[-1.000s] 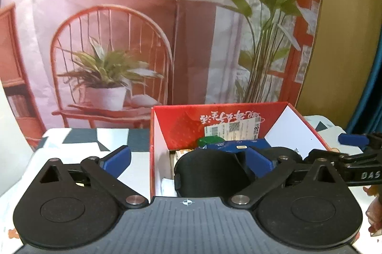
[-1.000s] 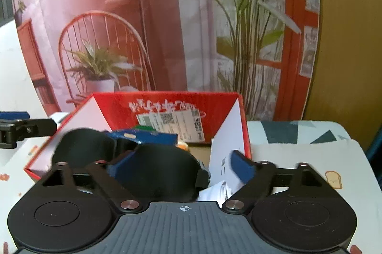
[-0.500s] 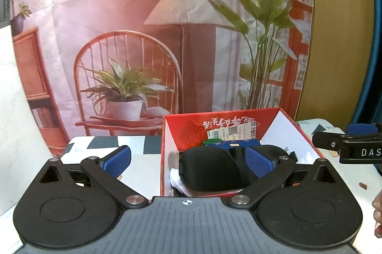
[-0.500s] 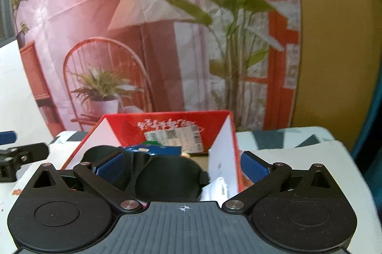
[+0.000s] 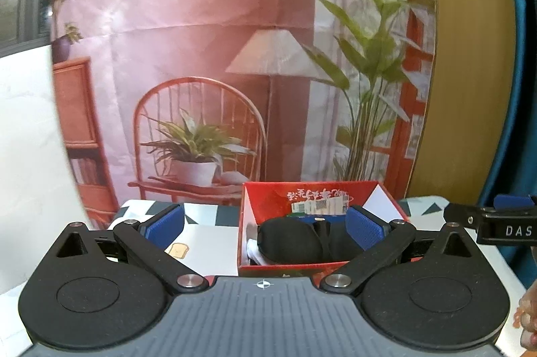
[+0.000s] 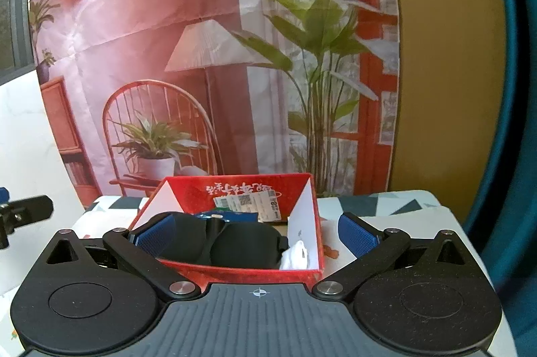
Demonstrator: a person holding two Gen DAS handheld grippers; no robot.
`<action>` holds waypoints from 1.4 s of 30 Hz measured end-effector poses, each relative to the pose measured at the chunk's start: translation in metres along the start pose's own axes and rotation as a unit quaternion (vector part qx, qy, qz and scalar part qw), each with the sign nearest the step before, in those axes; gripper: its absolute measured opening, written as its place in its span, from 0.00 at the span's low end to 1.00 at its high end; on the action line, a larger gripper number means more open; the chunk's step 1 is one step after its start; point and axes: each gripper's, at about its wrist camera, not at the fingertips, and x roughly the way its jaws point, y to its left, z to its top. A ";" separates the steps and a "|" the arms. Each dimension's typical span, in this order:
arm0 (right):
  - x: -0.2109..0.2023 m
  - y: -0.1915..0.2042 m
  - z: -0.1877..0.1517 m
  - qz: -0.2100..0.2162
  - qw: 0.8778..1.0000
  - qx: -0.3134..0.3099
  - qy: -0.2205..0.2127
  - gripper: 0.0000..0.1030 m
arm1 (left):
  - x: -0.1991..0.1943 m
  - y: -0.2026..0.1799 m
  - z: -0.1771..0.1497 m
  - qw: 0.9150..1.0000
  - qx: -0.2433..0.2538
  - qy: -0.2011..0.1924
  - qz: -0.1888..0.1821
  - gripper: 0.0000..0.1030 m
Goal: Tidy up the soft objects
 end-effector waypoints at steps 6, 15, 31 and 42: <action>-0.044 0.009 -0.001 -0.002 1.000 -0.012 -0.016 1.00 | -0.040 -0.003 -0.002 1.000 -0.001 -0.011 0.014 1.00; -0.107 0.018 -0.004 -0.010 0.999 -0.013 -0.037 1.00 | -0.102 -0.012 0.000 0.999 0.003 -0.040 0.021 1.00; -0.173 0.022 -0.001 -0.012 0.998 -0.017 -0.062 1.00 | -0.156 -0.010 0.007 0.996 -0.002 -0.080 0.040 1.00; -0.177 0.023 -0.001 -0.013 0.998 -0.017 -0.062 1.00 | -0.155 -0.013 0.006 0.996 -0.009 -0.080 0.049 1.00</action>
